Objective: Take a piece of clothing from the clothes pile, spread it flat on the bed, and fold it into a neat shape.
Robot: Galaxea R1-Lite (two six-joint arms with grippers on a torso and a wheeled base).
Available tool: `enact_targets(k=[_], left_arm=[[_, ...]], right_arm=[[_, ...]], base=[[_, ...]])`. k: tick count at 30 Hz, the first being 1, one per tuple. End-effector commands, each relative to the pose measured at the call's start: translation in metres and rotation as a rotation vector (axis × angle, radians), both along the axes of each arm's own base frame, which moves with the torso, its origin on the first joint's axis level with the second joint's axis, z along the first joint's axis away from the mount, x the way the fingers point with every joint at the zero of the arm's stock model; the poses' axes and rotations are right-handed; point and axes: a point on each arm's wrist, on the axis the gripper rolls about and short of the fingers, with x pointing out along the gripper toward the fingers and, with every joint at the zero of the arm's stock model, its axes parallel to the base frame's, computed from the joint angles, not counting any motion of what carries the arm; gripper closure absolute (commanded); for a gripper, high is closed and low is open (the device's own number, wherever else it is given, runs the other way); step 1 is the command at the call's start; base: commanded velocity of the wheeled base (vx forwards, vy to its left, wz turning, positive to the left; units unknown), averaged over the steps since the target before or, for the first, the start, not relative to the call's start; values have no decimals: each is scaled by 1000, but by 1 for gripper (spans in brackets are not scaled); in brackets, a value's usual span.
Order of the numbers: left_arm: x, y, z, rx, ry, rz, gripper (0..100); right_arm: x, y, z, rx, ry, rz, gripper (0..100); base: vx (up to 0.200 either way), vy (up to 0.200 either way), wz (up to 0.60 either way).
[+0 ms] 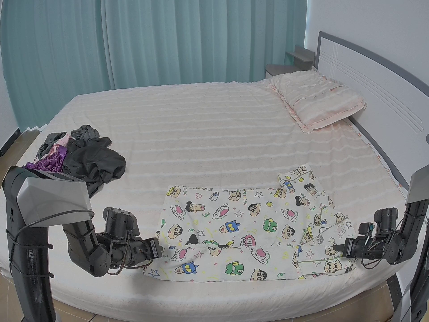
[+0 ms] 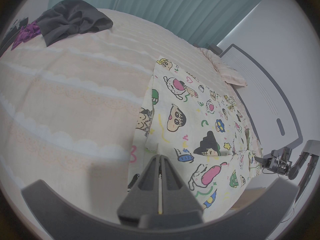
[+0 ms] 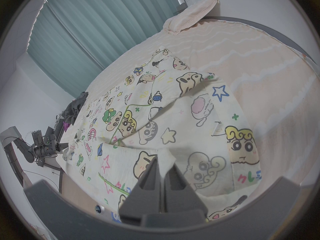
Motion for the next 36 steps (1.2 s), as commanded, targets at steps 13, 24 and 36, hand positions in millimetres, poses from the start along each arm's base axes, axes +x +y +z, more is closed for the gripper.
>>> enact_targets(k=[13, 24, 36], left_arm=[[2, 5, 0, 42, -14, 56, 100], [8, 11, -3, 62, -26, 105, 100], [7, 15, -2, 53, -21, 119, 0]], right_arm=[[6, -2, 3, 2, -74, -13, 100], [10, -2, 5, 18, -94, -31, 100], [8, -2, 8, 20, -99, -33, 0]], base=[[0, 0, 0], [0, 0, 0], [0, 0, 0]])
